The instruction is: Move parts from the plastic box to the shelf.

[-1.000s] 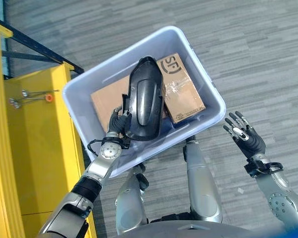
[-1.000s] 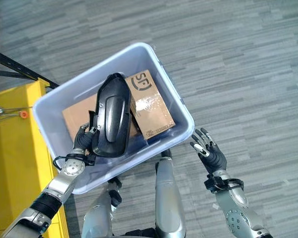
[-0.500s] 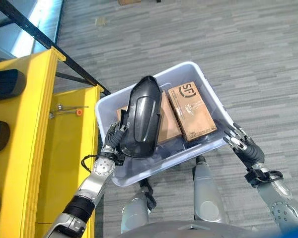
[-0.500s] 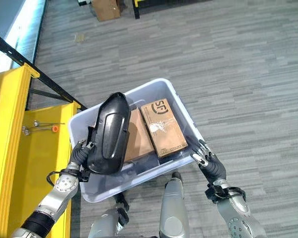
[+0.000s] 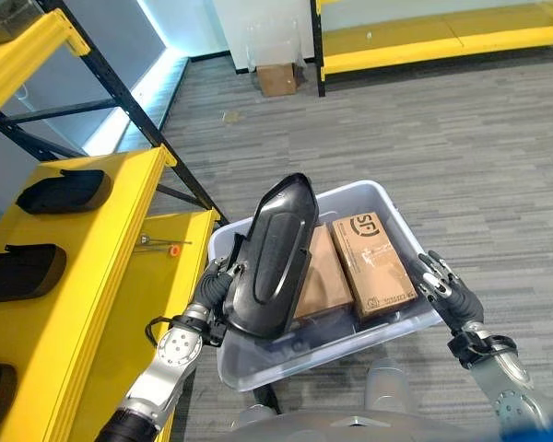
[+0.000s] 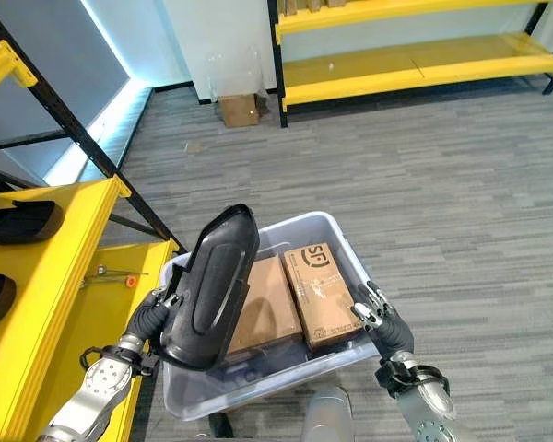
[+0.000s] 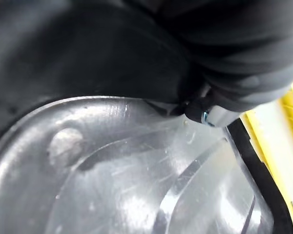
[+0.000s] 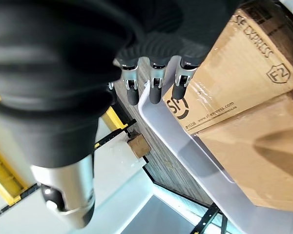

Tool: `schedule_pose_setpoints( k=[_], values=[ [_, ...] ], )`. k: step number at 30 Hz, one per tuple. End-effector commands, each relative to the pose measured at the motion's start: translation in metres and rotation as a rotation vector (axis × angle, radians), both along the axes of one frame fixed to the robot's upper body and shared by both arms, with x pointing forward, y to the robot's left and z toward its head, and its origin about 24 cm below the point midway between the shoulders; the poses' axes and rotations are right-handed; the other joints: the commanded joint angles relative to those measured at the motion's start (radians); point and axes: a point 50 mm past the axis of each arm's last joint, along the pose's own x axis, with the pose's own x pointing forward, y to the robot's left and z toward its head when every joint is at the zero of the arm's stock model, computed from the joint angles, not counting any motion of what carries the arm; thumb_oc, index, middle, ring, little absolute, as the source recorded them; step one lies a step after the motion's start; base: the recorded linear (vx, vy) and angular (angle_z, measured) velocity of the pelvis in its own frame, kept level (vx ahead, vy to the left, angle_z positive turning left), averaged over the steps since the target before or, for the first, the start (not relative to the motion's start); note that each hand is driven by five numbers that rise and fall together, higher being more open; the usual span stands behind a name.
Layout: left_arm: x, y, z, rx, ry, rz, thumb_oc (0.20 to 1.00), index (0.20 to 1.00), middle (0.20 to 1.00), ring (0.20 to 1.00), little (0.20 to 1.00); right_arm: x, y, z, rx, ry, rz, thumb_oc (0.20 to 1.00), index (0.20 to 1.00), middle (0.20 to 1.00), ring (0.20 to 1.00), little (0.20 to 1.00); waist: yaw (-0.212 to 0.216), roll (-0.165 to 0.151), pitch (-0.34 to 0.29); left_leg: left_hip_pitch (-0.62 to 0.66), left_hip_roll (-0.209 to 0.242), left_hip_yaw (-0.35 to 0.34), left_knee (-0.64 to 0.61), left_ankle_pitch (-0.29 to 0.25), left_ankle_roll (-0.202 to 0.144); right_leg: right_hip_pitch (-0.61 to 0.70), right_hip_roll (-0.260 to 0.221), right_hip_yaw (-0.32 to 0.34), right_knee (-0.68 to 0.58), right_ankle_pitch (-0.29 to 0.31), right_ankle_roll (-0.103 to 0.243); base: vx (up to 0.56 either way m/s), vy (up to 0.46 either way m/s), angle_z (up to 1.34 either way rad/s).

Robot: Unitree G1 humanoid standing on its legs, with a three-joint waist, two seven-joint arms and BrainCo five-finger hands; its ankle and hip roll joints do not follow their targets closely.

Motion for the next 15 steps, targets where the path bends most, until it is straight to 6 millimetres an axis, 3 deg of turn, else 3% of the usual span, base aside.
schedule_pose_setpoints(
  k=[1, 5, 6, 8, 15],
  values=[
    [0.02, 0.022, 0.048, 0.017, -0.216, 0.005, 0.2, 0.2, 0.2, 0.2, 0.2, 0.017, 0.013, 0.023, 0.038, -0.15, 0.029, 1.0, 1.0, 1.0, 1.0, 1.0, -0.009, -0.059, 0.02, 0.091, 0.122, -0.05, 0.072, -0.035, -0.082, 0.206, -0.044, -0.073, -0.412, 0.345, 0.063, 0.01, -0.056, 0.18],
    [0.009, 0.027, 0.039, -0.015, -0.165, 0.033, 0.2, 0.2, 0.2, 0.2, 0.2, 0.022, 0.016, 0.025, 0.036, -0.162, 0.045, 1.0, 1.0, 1.0, 1.0, 1.0, 0.009, -0.059, -0.012, 0.113, 0.141, -0.075, 0.072, -0.004, -0.079, 0.222, -0.008, -0.073, -0.389, 0.312, 0.051, -0.04, -0.09, 0.17],
    [0.002, 0.027, 0.031, -0.049, -0.123, 0.041, 0.2, 0.2, 0.2, 0.2, 0.2, 0.022, 0.019, 0.024, 0.029, -0.156, 0.061, 1.0, 1.0, 1.0, 1.0, 1.0, 0.019, -0.061, -0.03, 0.125, 0.165, -0.086, 0.054, 0.033, -0.085, 0.24, 0.017, -0.083, -0.387, 0.292, 0.041, 0.0, -0.111, 0.07],
    [0.0, 0.028, 0.03, -0.052, -0.116, 0.048, 0.2, 0.2, 0.2, 0.2, 0.2, 0.024, 0.021, 0.025, 0.026, -0.163, 0.076, 1.0, 1.0, 1.0, 1.0, 1.0, 0.029, -0.06, -0.046, 0.136, 0.18, -0.092, 0.042, 0.052, -0.088, 0.248, 0.033, -0.095, -0.371, 0.273, 0.034, 0.0, -0.122, 0.14],
    [-0.005, 0.032, 0.028, -0.069, -0.097, 0.088, 0.2, 0.2, 0.2, 0.2, 0.2, 0.04, 0.031, 0.035, 0.008, -0.207, 0.131, 1.0, 1.0, 1.0, 1.0, 1.0, 0.064, -0.044, -0.039, 0.133, 0.252, -0.138, 0.07, 0.146, -0.091, 0.243, 0.11, -0.127, -0.25, 0.182, -0.021, -0.06, -0.113, 0.11]
  ],
)
